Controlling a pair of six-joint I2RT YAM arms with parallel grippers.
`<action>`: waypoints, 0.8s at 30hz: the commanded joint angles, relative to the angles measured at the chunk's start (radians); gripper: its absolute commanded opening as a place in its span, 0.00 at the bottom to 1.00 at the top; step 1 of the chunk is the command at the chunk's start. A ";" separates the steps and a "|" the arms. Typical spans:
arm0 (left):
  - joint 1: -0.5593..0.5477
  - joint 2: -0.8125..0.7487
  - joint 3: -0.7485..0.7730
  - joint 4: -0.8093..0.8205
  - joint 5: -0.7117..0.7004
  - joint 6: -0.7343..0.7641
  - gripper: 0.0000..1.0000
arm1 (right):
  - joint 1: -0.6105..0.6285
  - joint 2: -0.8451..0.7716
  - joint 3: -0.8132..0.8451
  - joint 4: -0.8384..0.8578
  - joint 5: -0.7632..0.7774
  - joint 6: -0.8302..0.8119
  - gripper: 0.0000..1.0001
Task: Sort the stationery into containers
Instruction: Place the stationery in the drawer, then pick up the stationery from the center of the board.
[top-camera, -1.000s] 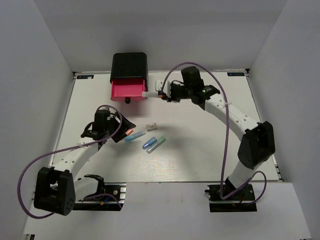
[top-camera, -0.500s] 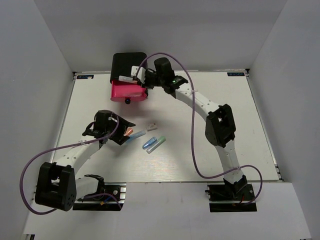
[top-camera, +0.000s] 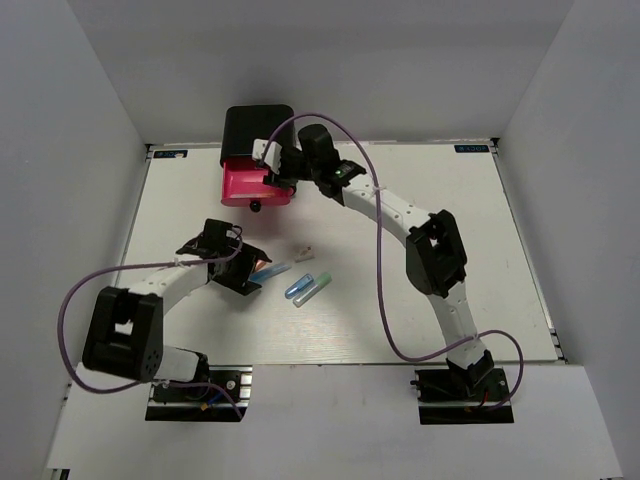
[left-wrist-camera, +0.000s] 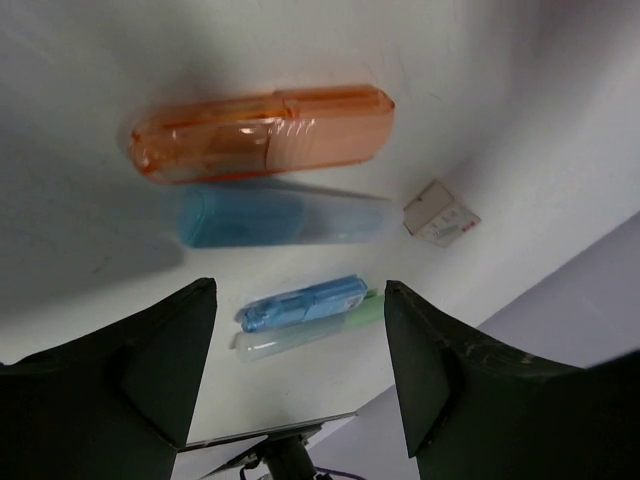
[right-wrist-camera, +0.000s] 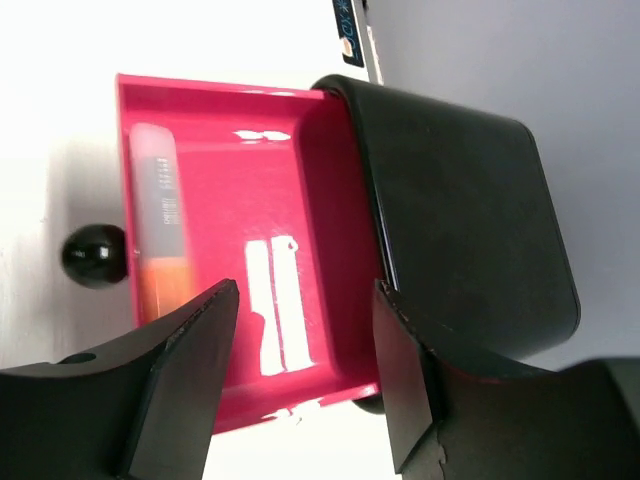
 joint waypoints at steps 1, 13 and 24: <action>-0.006 0.084 0.086 -0.070 0.007 -0.007 0.77 | -0.014 -0.111 -0.036 0.099 0.025 0.041 0.62; -0.066 0.289 0.252 -0.210 -0.068 -0.097 0.71 | -0.063 -0.539 -0.633 0.259 -0.006 0.136 0.63; -0.100 0.392 0.321 -0.288 -0.185 -0.217 0.64 | -0.113 -0.825 -0.939 0.259 -0.032 0.167 0.63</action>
